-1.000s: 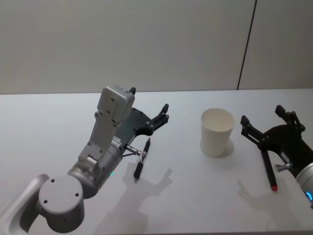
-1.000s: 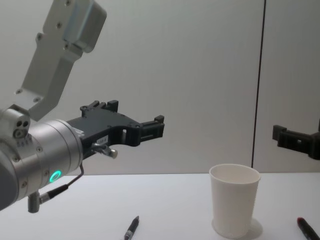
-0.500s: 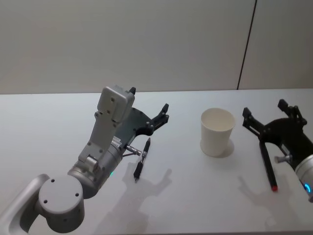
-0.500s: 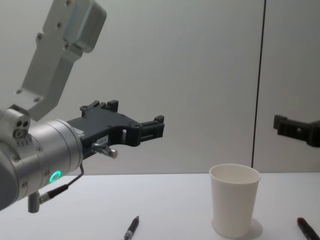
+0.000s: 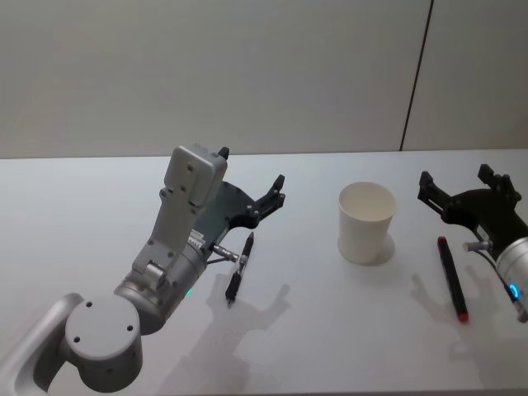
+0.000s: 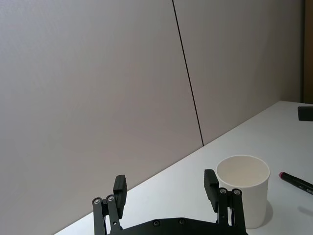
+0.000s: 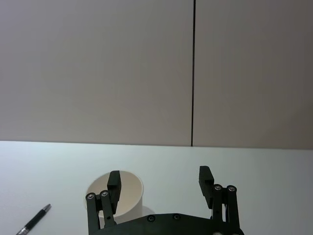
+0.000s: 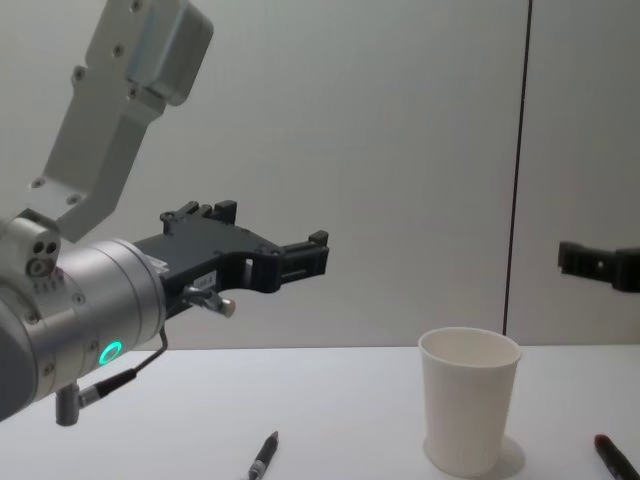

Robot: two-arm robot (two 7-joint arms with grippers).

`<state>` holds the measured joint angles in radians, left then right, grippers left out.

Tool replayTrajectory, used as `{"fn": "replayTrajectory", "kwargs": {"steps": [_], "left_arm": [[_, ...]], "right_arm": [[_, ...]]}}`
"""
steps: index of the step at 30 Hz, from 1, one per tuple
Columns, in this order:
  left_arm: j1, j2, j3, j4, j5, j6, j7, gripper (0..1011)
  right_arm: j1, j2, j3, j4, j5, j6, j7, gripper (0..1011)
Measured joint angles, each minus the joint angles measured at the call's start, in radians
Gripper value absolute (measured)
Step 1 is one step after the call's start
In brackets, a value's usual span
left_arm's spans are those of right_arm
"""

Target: Place the pen into the pen holder.

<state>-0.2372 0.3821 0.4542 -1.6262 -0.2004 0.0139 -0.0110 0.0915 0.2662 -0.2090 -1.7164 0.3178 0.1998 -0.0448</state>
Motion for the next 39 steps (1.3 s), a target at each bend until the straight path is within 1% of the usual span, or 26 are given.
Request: {"fn": "replayTrajectory", "kwargs": {"steps": [4,7,8,10,11,12,14,17,19,20,22,23,26,27,30,35,39], "left_arm": [[0.000,0.000,0.000,0.000,0.000,0.000,0.000,1004],[0.000,0.000,0.000,0.000,0.000,0.000,0.000,1004],[0.000,0.000,0.000,0.000,0.000,0.000,0.000,1004],[0.000,0.000,0.000,0.000,0.000,0.000,0.000,1004],[0.000,0.000,0.000,0.000,0.000,0.000,0.000,1004],[0.000,0.000,0.000,0.000,0.000,0.000,0.000,1004],[0.000,0.000,0.000,0.000,0.000,0.000,0.000,1004],[0.000,0.000,0.000,0.000,0.000,0.000,0.000,1004],[0.000,0.000,0.000,0.000,0.000,0.000,0.000,1004],[0.000,0.000,0.000,0.000,0.000,0.000,0.000,1004],[0.000,0.000,0.000,0.000,0.000,0.000,0.000,1004],[0.000,0.000,0.000,0.000,0.000,0.000,0.000,1004],[0.000,0.000,0.000,0.000,0.000,0.000,0.000,1004],[0.000,0.000,0.000,0.000,0.000,0.000,0.000,1004],[0.000,0.000,0.000,0.000,0.000,0.000,0.000,1004],[0.000,0.000,0.000,0.000,0.000,0.000,0.000,1004],[0.000,0.000,0.000,0.000,0.000,0.000,0.000,1004]], "right_arm": [[0.025,-0.012,0.004,0.028,0.006,0.055,-0.013,1001],[0.035,-0.016,0.005,0.041,0.009,0.083,-0.020,1001],[0.041,-0.019,0.006,0.050,0.011,0.104,-0.025,1001],[0.047,-0.023,0.007,0.060,0.012,0.122,-0.030,1001],[0.053,-0.025,0.008,0.069,0.013,0.140,-0.034,1001],[0.053,-0.025,0.008,0.069,0.013,0.140,-0.034,1001],[0.064,-0.031,0.010,0.088,0.017,0.180,-0.048,1001],[0.071,-0.035,0.013,0.102,0.020,0.209,-0.061,1001],[0.079,-0.041,0.016,0.121,0.025,0.241,-0.080,1001],[0.079,-0.041,0.016,0.121,0.025,0.241,-0.080,1001],[0.086,-0.045,0.021,0.140,0.032,0.272,-0.101,1001],[0.086,-0.045,0.021,0.140,0.032,0.272,-0.101,1001],[0.093,-0.049,0.028,0.161,0.043,0.304,-0.124,1001],[0.093,-0.049,0.028,0.161,0.043,0.304,-0.124,1001],[0.098,-0.053,0.035,0.182,0.056,0.328,-0.142,1001],[0.106,-0.058,0.042,0.213,0.069,0.347,-0.154,1001],[0.112,-0.062,0.044,0.232,0.073,0.351,-0.155,1001]]}}
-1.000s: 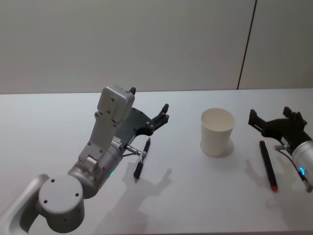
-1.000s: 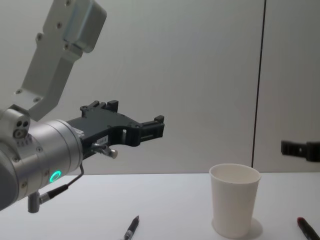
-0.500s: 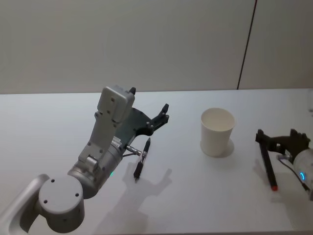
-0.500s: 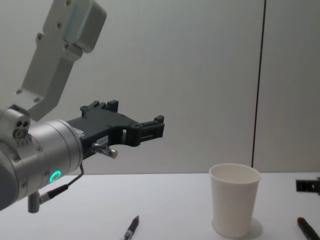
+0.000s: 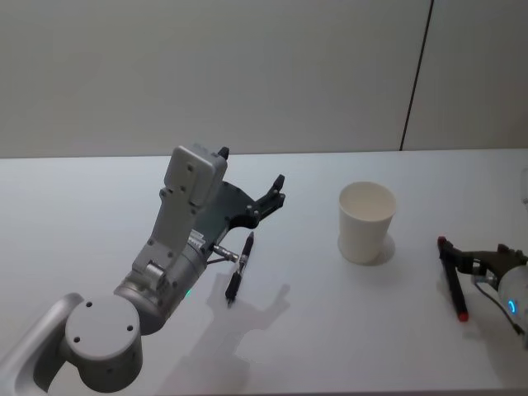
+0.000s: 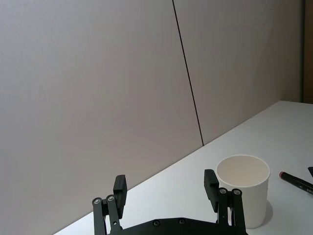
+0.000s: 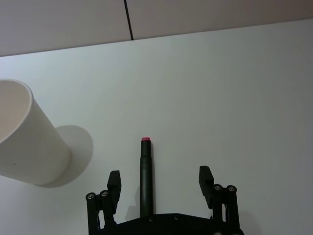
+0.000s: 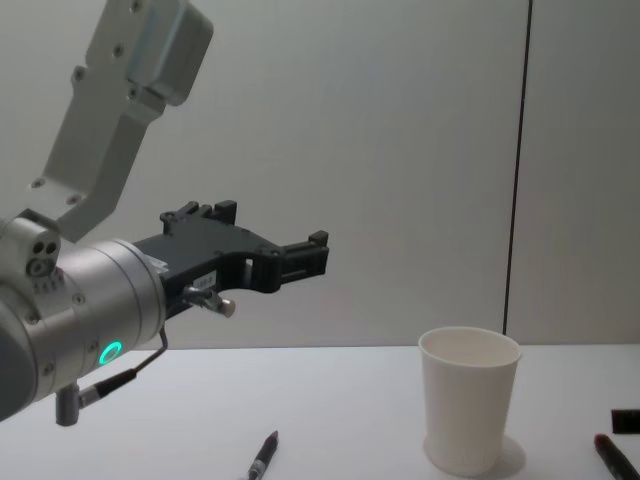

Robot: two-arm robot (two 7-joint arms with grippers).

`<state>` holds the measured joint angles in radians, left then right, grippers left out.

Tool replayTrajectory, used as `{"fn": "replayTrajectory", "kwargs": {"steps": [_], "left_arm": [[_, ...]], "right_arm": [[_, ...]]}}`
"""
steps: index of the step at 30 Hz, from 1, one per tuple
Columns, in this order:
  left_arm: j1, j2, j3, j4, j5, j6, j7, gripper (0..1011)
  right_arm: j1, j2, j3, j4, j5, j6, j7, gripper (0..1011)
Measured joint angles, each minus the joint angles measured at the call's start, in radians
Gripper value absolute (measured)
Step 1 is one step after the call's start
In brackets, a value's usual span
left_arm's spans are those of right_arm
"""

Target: Place the pen into the pen holder.

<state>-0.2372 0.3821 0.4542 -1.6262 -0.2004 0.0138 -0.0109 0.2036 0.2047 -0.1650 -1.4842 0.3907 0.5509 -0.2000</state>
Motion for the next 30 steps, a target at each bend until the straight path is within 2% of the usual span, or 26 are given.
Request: {"fn": "replayTrajectory", "kwargs": {"steps": [11,30], "left_arm": [[0.000,0.000,0.000,0.000,0.000,0.000,0.000,1004],[0.000,0.000,0.000,0.000,0.000,0.000,0.000,1004]], "right_arm": [[0.028,-0.017,-0.002,0.073,-0.002,-0.016,0.022,1001],[0.095,-0.056,-0.019,0.218,-0.040,-0.079,0.049,1001]]}}
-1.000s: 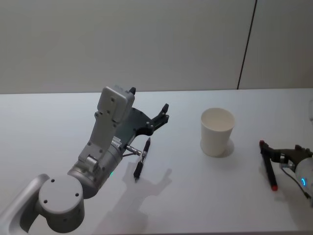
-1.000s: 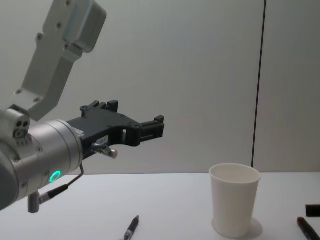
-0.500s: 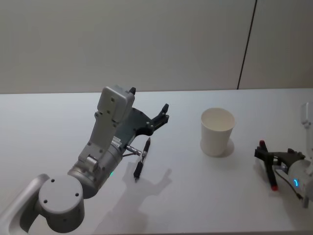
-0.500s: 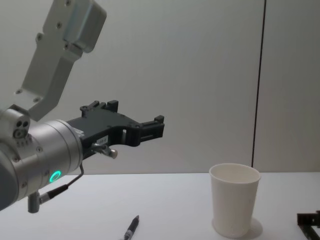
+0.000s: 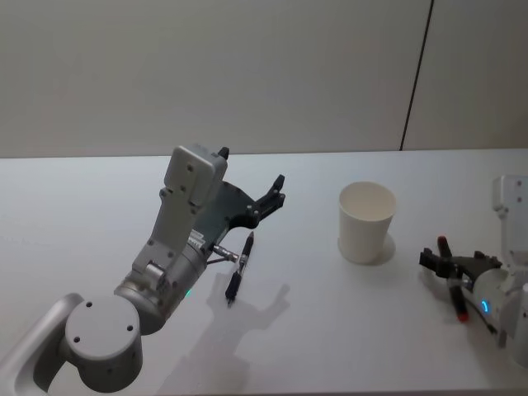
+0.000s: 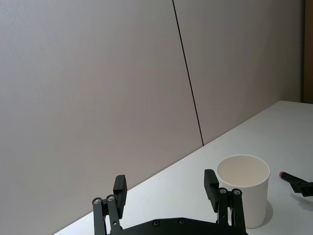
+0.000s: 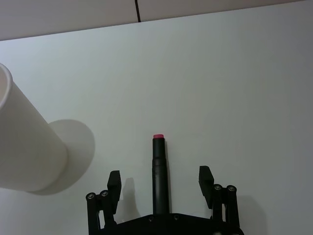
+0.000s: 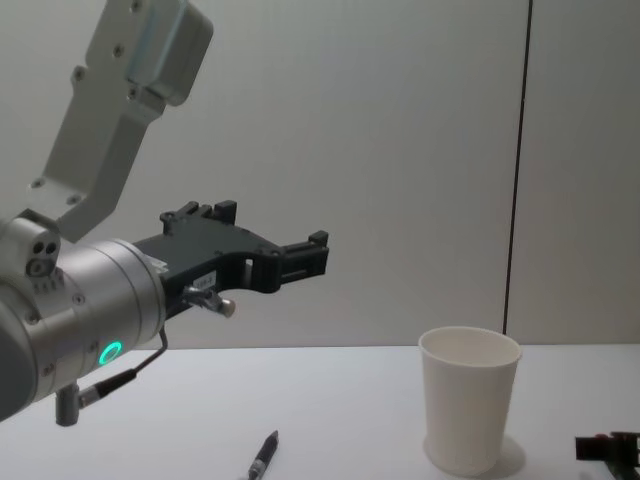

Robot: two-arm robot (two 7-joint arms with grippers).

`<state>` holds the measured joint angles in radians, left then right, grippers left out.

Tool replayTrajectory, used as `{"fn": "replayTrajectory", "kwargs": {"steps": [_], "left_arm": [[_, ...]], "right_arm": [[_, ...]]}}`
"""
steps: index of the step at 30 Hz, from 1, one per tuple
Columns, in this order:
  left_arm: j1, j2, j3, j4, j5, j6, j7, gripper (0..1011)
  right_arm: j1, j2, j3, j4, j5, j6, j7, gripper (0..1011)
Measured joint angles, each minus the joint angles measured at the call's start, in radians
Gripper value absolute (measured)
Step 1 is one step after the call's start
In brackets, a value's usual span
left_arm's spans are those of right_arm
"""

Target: Place the pen into the pen holder.

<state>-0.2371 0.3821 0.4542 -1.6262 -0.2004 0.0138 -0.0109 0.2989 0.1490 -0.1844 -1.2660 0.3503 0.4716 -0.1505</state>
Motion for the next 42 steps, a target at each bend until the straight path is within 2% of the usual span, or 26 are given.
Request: {"fn": "replayTrajectory", "kwargs": {"steps": [4,11,14,16,19,20,28,31,42], "left_arm": [[0.000,0.000,0.000,0.000,0.000,0.000,0.000,1004],[0.000,0.000,0.000,0.000,0.000,0.000,0.000,1004],[0.000,0.000,0.000,0.000,0.000,0.000,0.000,1004],[0.000,0.000,0.000,0.000,0.000,0.000,0.000,1004],[0.000,0.000,0.000,0.000,0.000,0.000,0.000,1004],[0.000,0.000,0.000,0.000,0.000,0.000,0.000,1004],[0.000,0.000,0.000,0.000,0.000,0.000,0.000,1004],[0.000,0.000,0.000,0.000,0.000,0.000,0.000,1004],[0.000,0.000,0.000,0.000,0.000,0.000,0.000,1004]], "right_arm": [[0.010,-0.006,-0.003,0.021,-0.006,-0.008,0.004,972],[0.025,-0.015,-0.007,0.055,-0.019,-0.024,0.018,787],[0.030,-0.018,-0.009,0.065,-0.025,-0.029,0.022,650],[0.032,-0.019,-0.009,0.069,-0.027,-0.030,0.024,632],[0.037,-0.022,-0.011,0.081,-0.034,-0.032,0.025,548],[0.038,-0.022,-0.011,0.082,-0.035,-0.032,0.025,486],[0.047,-0.027,-0.011,0.099,-0.046,-0.025,0.019,222],[0.050,-0.029,-0.010,0.104,-0.050,-0.021,0.012,184],[0.053,-0.029,-0.002,0.102,-0.065,-0.016,-0.001,185]]}}
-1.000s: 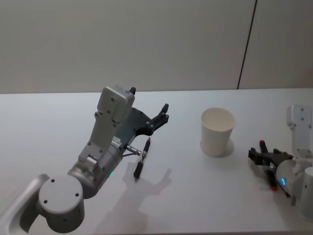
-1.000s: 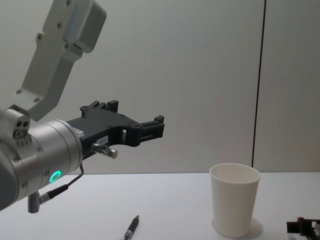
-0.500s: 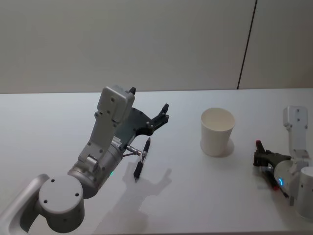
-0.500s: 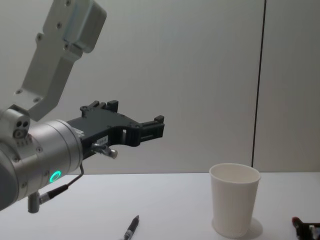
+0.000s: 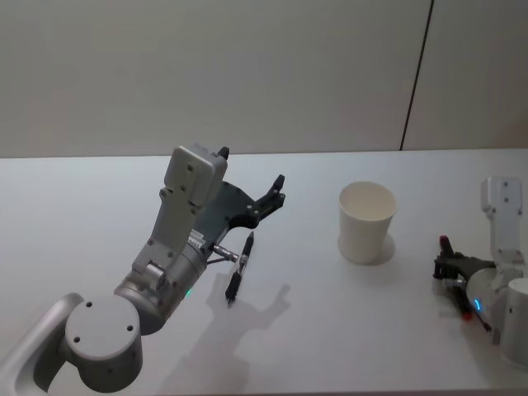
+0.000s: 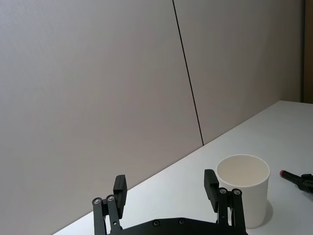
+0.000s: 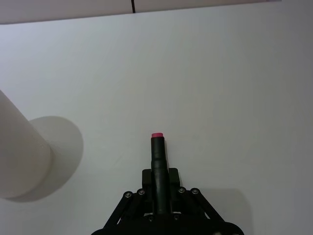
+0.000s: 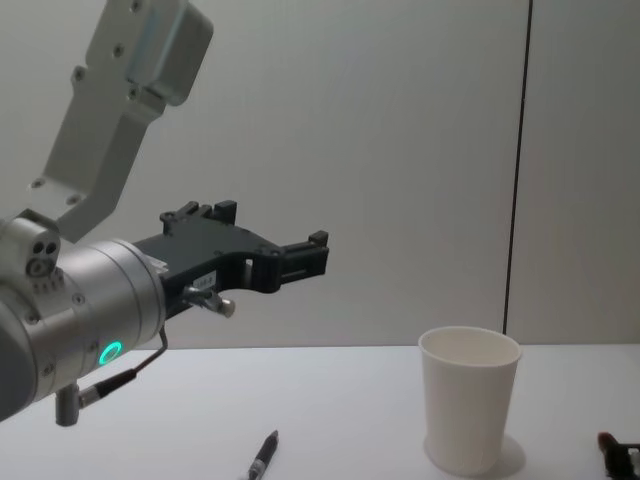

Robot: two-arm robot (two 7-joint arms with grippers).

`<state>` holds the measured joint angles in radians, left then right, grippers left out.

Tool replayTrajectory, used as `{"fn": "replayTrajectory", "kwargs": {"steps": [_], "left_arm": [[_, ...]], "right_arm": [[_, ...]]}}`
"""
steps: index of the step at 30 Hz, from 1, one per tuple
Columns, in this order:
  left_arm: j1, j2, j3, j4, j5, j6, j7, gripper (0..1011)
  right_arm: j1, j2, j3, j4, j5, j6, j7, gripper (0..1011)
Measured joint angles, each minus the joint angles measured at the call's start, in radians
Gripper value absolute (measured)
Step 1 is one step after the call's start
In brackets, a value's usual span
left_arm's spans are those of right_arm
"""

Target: Place the pen into the pen holder.

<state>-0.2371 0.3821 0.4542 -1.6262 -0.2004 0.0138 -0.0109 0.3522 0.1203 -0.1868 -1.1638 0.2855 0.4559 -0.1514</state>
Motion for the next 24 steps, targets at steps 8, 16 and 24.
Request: {"fn": "replayTrajectory", "kwargs": {"steps": [8,16,24], "left_arm": [[0.000,0.000,0.000,0.000,0.000,0.000,0.000,1004],[0.000,0.000,0.000,0.000,0.000,0.000,0.000,1004],[0.000,0.000,0.000,0.000,0.000,0.000,0.000,1004]], "right_arm": [[-0.010,0.005,0.003,-0.035,-0.015,-0.044,0.014,184],[-0.026,0.012,0.006,-0.084,-0.032,-0.117,0.048,184],[-0.041,0.019,0.008,-0.128,-0.045,-0.199,0.089,184]]}}
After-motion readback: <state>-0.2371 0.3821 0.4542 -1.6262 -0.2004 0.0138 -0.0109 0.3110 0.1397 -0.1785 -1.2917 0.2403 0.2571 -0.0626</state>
